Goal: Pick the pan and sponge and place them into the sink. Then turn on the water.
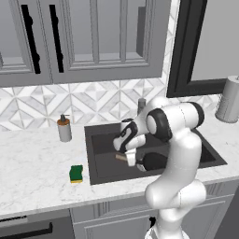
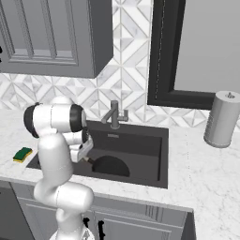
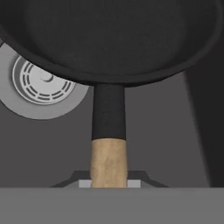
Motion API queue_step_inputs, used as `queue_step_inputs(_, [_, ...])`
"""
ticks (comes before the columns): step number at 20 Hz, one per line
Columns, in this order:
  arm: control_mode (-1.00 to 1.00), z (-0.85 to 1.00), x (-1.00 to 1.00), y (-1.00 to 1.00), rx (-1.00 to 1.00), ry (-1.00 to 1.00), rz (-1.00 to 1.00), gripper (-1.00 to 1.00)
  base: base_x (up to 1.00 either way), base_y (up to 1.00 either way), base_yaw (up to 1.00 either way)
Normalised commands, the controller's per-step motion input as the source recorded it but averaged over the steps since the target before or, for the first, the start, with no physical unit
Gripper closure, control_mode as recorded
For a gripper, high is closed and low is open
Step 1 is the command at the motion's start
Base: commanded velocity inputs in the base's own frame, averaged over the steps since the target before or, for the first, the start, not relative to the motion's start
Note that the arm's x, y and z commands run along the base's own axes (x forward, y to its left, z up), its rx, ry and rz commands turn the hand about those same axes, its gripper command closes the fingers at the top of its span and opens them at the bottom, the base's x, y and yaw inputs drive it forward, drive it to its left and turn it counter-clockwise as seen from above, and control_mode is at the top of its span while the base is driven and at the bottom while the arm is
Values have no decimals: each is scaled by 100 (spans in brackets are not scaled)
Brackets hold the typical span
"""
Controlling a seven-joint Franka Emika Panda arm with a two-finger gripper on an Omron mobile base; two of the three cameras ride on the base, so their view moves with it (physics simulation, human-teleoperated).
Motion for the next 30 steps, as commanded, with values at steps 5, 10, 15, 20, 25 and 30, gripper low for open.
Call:
queue_step_inputs(5, [-100, -36, 15, -1, -6, 9, -6, 100, 0, 0, 0])
queue_step_inputs(10, [-100, -33, 14, 0, -2, 11, -5, 100, 0, 0, 0])
queue_step_inputs(15, [-100, -42, 13, 0, 0, 8, -3, 100, 0, 0, 0])
queue_step_inputs(20, [-100, -37, 1, 0, 0, 1, 0, -100, 0, 0, 0])
queue_step_inputs(25, [-100, 6, 0, 0, 0, -1, 0, -100, 0, 0, 0])
queue_step_inputs(30, [-100, 65, -1, 0, -2, -3, 1, -100, 0, 0, 0])
